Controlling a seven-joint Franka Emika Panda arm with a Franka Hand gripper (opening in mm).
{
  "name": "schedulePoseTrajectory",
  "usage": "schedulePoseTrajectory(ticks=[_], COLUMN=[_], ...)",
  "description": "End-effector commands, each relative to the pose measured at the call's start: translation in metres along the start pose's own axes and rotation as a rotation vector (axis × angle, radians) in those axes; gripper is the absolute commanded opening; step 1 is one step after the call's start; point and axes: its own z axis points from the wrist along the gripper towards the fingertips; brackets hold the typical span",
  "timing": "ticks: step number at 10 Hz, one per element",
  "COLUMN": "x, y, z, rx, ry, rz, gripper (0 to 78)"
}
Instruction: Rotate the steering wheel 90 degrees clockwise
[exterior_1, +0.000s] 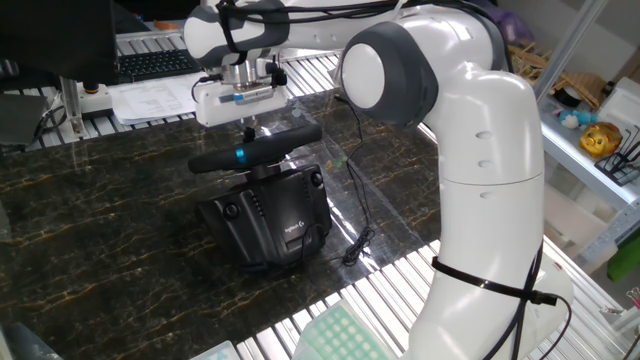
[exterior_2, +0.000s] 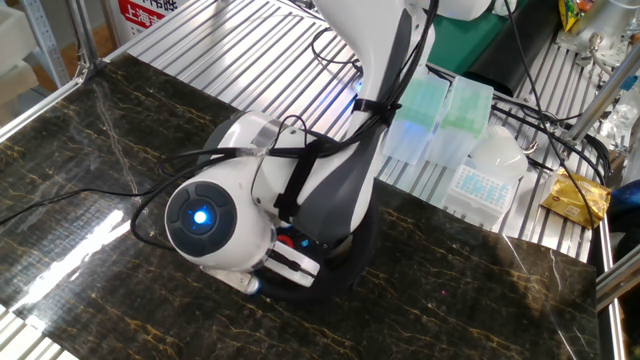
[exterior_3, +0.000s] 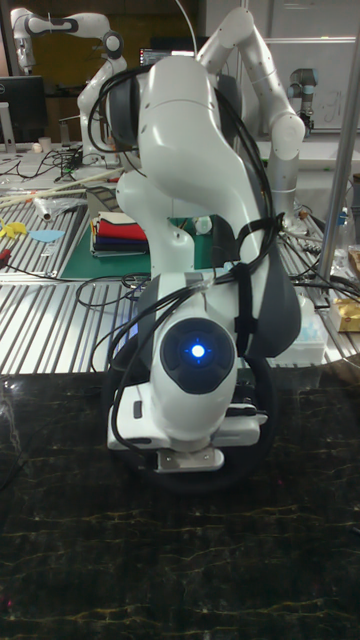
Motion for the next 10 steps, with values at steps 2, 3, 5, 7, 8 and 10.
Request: schedulePoseTrajectory(ticks=[2,3,5,7,8,10], x=[0.011,0.011,0.011,0.01,0.008,0.005], y=[-0.002,-0.003,-0.006,-0.008,-0.009,-0.013], z=[-0.003,-0.003,-0.002,-0.002,-0.005,-0.01], rx=[0.045,0.059,0.066,0.063,0.066,0.076], ry=[0.016,0.019,0.02,0.017,0.017,0.017], rz=[0.026,0.028,0.03,0.027,0.033,0.042], gripper=[0.0,0.0,0.0,0.0,0.0,0.0])
